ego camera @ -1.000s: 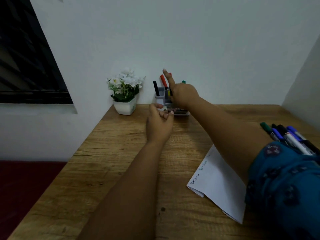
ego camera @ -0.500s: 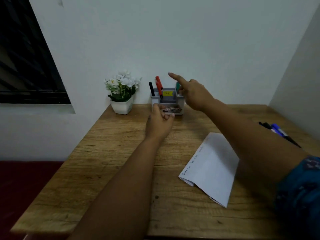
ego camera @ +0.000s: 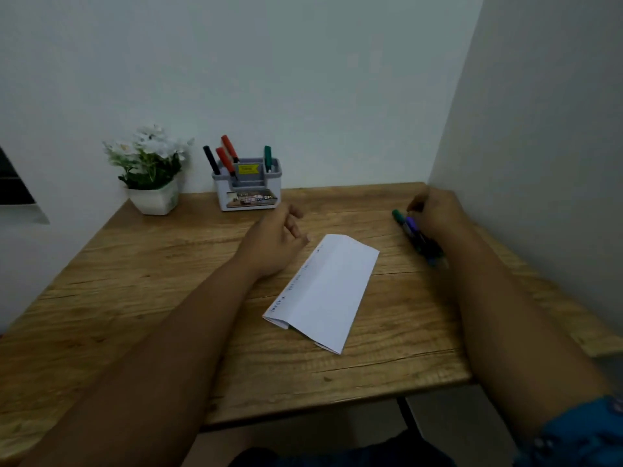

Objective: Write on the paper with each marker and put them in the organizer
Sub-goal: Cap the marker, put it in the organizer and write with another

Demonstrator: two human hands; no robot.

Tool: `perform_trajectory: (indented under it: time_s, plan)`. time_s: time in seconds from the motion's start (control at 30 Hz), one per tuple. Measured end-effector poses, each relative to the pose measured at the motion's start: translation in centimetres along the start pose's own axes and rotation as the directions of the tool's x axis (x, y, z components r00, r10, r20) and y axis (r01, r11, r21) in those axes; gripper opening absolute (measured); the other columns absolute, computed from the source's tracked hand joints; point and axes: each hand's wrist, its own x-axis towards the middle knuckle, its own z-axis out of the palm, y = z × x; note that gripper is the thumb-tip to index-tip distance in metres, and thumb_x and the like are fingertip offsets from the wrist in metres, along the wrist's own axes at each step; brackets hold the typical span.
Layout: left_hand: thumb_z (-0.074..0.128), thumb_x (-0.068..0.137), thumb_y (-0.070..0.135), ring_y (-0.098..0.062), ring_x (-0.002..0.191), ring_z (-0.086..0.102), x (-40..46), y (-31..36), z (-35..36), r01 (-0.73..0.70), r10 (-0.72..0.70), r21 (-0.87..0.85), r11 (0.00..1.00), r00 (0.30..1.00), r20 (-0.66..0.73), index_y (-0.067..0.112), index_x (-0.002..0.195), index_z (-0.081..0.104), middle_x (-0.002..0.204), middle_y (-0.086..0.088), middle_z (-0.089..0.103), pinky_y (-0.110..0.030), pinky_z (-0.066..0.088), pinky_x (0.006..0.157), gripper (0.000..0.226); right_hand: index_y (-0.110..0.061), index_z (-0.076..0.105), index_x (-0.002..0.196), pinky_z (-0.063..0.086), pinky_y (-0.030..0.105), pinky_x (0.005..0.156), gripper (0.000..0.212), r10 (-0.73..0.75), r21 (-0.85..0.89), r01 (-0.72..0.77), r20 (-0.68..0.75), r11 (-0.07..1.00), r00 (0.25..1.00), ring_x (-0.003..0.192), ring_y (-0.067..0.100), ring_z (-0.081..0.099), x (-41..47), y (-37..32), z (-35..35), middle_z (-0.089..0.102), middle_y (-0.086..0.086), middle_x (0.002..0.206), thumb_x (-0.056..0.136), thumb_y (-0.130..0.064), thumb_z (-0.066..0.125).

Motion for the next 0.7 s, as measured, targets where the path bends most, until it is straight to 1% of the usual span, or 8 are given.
perform_trajectory:
  time_s: [0.1, 0.23, 0.33, 0.4, 0.47, 0.53, 0.63, 0.7]
  plan:
    - [0.071, 0.083, 0.032, -0.009, 0.067, 0.053, -0.2, 0.2, 0.0, -0.01, 0.01, -0.007, 1.0, 1.0, 0.018, 0.027, 0.107, 0.053, 0.083, 0.008, 0.063, -0.035, 0.049, 0.066, 0.03, -0.01, 0.074, 0.094, 0.052, 0.031, 0.078, 0.009, -0.012, -0.015, 0.013, 0.032, 1.0, 0.999, 0.08, 0.02, 0.061, 0.0, 0.1, 0.5, 0.071, 0.013, 0.101, 0.087, -0.011, 0.069]
    - [0.071, 0.083, 0.035, -0.006, 0.066, 0.051, -0.1, -0.2, -0.2, -0.003, 0.002, 0.028, 1.0, 1.0, 0.021, 0.028, 0.104, 0.055, 0.083, 0.008, 0.064, -0.034, 0.049, 0.068, 0.027, -0.004, 0.071, 0.093, 0.058, 0.043, 0.08, 0.011, 0.03, -0.117, -0.023, 0.057, 0.993, 0.998, 0.087, 0.027, 0.065, -0.1, -0.6, 1.6, 0.069, 0.015, 0.094, 0.085, -0.012, 0.071]
    - [0.071, 0.083, 0.032, -0.005, 0.065, 0.051, -0.1, -0.2, -0.3, 0.002, -0.003, 0.018, 1.0, 1.0, 0.026, 0.027, 0.102, 0.056, 0.082, 0.008, 0.064, -0.032, 0.048, 0.066, 0.024, -0.004, 0.071, 0.092, 0.058, 0.043, 0.079, 0.011, 0.053, -0.153, -0.04, 0.088, 0.987, 0.995, 0.086, 0.026, 0.066, -0.4, -1.0, 2.0, 0.069, 0.013, 0.092, 0.084, -0.012, 0.072]
    - [0.07, 0.085, 0.028, -0.005, 0.067, 0.053, -0.2, 0.0, -0.5, -0.004, 0.003, 0.036, 0.999, 1.0, 0.027, 0.028, 0.1, 0.059, 0.082, 0.009, 0.063, -0.029, 0.047, 0.064, 0.019, -0.003, 0.071, 0.102, 0.058, 0.043, 0.081, 0.019, 0.003, -0.144, 0.015, 0.127, 0.989, 0.992, 0.089, 0.026, 0.066, -0.6, -1.4, 2.3, 0.07, 0.014, 0.099, 0.086, -0.012, 0.07]
    - [0.065, 0.088, 0.021, -0.004, 0.074, 0.056, -0.3, 0.1, -0.6, -0.065, 0.062, 0.127, 0.99, 0.998, 0.026, 0.03, 0.098, 0.063, 0.087, 0.012, 0.063, -0.026, 0.046, 0.064, 0.013, -0.007, 0.064, 0.122, 0.054, 0.042, 0.09, 0.032, -0.116, -0.073, 0.127, 0.143, 0.989, 0.983, 0.103, 0.026, 0.062, -1.2, -2.6, 2.3, 0.065, 0.012, 0.115, 0.09, -0.012, 0.065]
    - [0.06, 0.091, 0.018, -0.005, 0.091, 0.056, -0.4, 0.7, -0.7, -0.17, 0.175, 0.238, 0.956, 0.985, 0.001, 0.027, 0.107, 0.066, 0.102, 0.011, 0.062, -0.023, 0.045, 0.075, 0.019, -0.011, 0.057, 0.13, 0.048, 0.04, 0.094, 0.035, -0.348, 0.004, 0.351, 0.129, 0.937, 0.929, 0.111, 0.028, 0.055, -2.2, -4.4, 2.3, 0.058, 0.014, 0.121, 0.095, -0.01, 0.056]
    - [0.055, 0.095, 0.016, -0.016, 0.121, 0.045, -0.1, 1.8, -0.9, -0.324, 0.371, 0.399, 0.858, 0.927, -0.046, 0.016, 0.134, 0.053, 0.133, -0.001, 0.052, -0.03, 0.036, 0.1, 0.039, -0.011, 0.057, 0.12, 0.047, 0.039, 0.077, 0.023, -0.65, 0.033, 0.652, 0.13, 0.757, 0.748, 0.093, 0.028, 0.054, -4.8, -7.2, 3.2, 0.051, 0.013, 0.112, 0.099, -0.011, 0.049]
    - [0.051, 0.097, 0.02, -0.023, 0.117, 0.048, 0.0, 2.2, -0.9, -0.314, 0.346, 0.453, 0.834, 0.938, 0.014, 0.013, 0.133, 0.051, 0.129, -0.007, 0.054, -0.036, 0.039, 0.097, 0.037, -0.012, 0.054, 0.12, 0.045, 0.035, 0.066, 0.023, -0.749, 0.038, 0.752, 0.13, 0.658, 0.65, 0.081, 0.023, 0.053, -6.3, -8.6, 4.2, 0.05, 0.01, 0.108, 0.098, -0.009, 0.048]
